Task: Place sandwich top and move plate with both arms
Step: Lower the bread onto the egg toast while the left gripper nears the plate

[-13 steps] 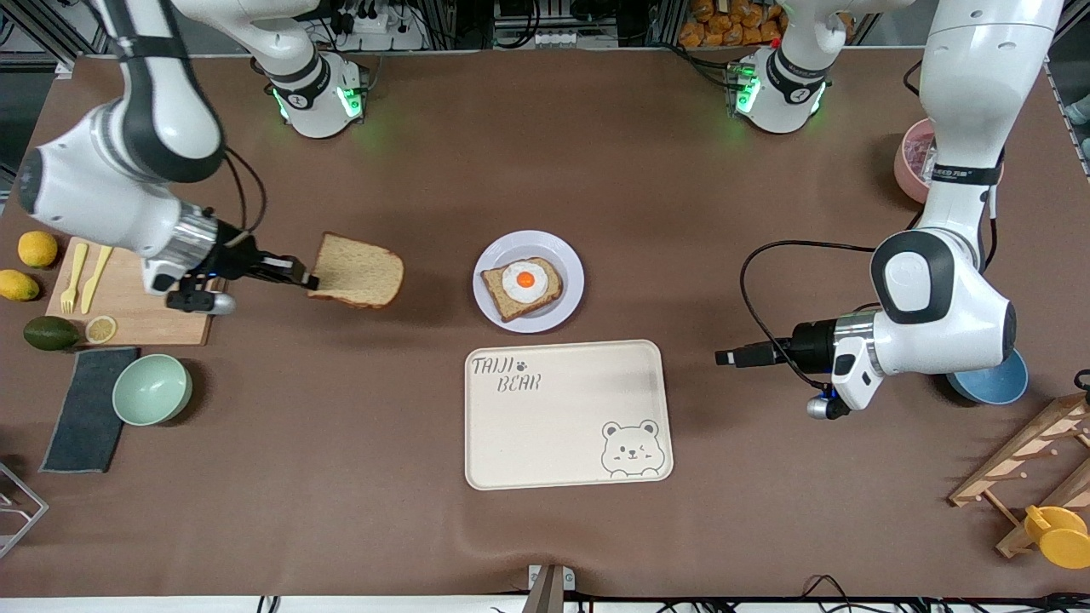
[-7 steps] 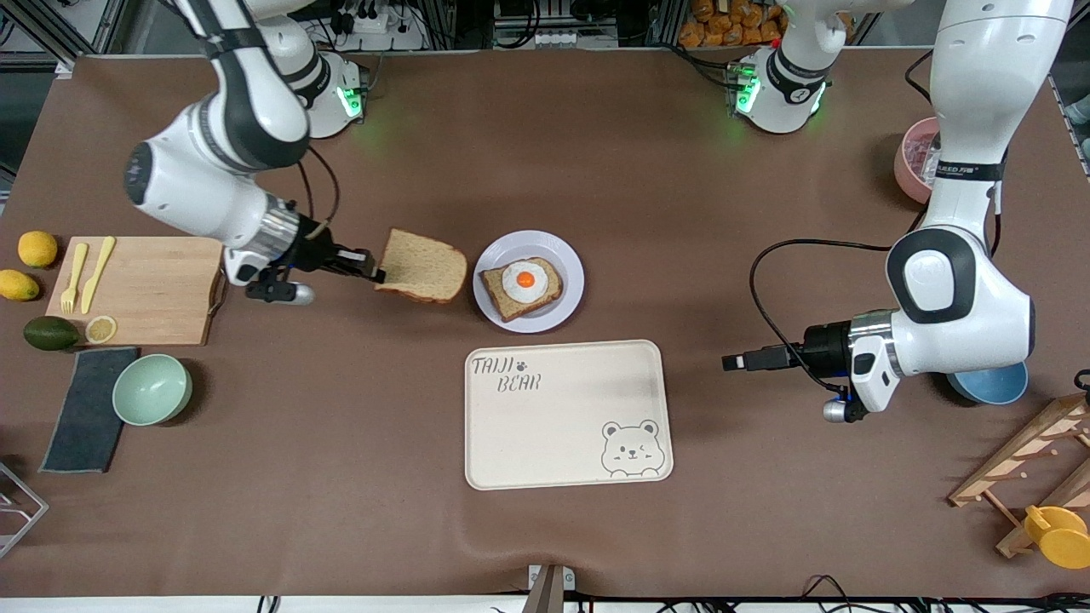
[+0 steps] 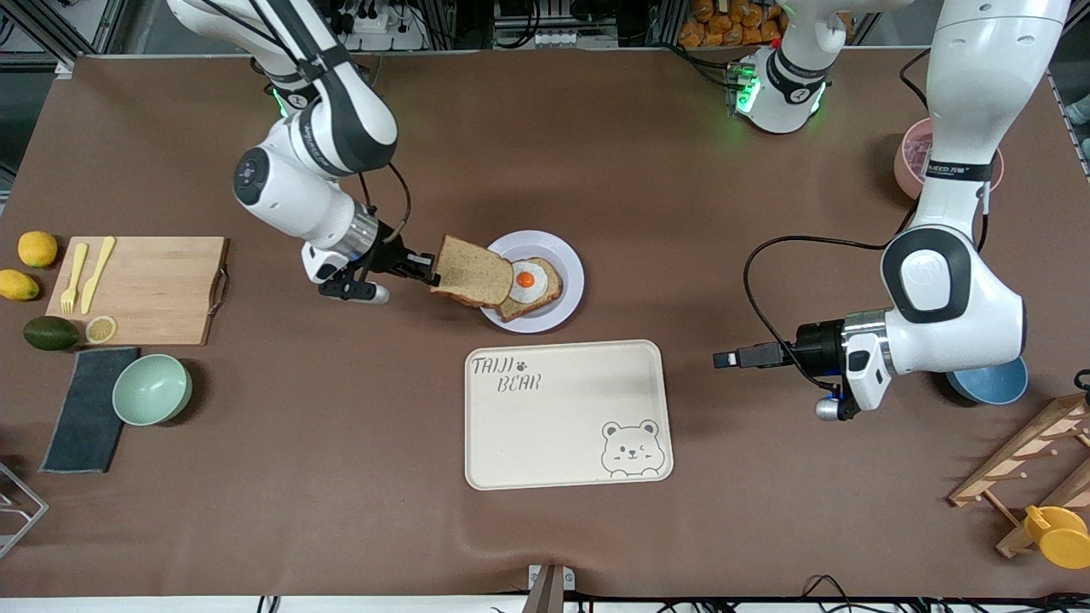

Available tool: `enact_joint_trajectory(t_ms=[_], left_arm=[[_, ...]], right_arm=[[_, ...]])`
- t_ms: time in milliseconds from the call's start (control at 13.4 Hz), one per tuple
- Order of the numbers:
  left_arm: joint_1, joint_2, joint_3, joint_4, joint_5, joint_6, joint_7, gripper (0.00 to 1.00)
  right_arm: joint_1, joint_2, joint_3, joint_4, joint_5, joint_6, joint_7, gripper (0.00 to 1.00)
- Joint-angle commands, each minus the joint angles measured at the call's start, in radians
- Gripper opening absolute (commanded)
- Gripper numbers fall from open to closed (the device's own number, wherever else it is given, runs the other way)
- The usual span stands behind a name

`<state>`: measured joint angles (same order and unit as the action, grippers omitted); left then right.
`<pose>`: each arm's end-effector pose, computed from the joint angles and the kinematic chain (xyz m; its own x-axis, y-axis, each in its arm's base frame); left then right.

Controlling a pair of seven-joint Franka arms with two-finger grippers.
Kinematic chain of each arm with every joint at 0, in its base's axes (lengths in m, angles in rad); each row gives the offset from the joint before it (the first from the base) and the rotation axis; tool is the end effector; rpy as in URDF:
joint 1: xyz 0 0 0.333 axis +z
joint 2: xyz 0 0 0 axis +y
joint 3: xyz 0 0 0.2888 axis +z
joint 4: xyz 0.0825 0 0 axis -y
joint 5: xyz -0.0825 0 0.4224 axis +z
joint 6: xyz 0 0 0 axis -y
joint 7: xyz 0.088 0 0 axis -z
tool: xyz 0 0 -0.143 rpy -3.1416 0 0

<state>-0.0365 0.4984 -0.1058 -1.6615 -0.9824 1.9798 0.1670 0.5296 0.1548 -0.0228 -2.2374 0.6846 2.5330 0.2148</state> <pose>0.6759 -0.1722 0.2660 0.9714 0.0987 -0.2161 0.2314 -0.5992 0.7664 0.5069 0.2880 0.2248 0.9703 -0.2301 -0.0754 -0.2401 -0.8744 -0.4217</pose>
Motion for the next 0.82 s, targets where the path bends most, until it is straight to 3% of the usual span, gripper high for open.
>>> enact_joint_trajectory(t_ms=[0,522,746], left_arm=[[-0.006,-0.02,-0.011,-0.032,-0.064,0.022,0.042,1.0],[-0.106,0.015,-0.02,-0.041,-0.172,0.171,0.078,1.0],[-0.166,0.052,-0.029,-0.041,-0.304,0.246,0.175,1.0]], right_arm=[[0.038,0.022,-0.011,0.004,0.018,0.041,0.023,0.0],[0.141,0.098,-0.011,0.004,0.021,0.191,0.118,0.0],[0.17,0.123,-0.011,0.006,0.038,0.227,0.13,0.0]])
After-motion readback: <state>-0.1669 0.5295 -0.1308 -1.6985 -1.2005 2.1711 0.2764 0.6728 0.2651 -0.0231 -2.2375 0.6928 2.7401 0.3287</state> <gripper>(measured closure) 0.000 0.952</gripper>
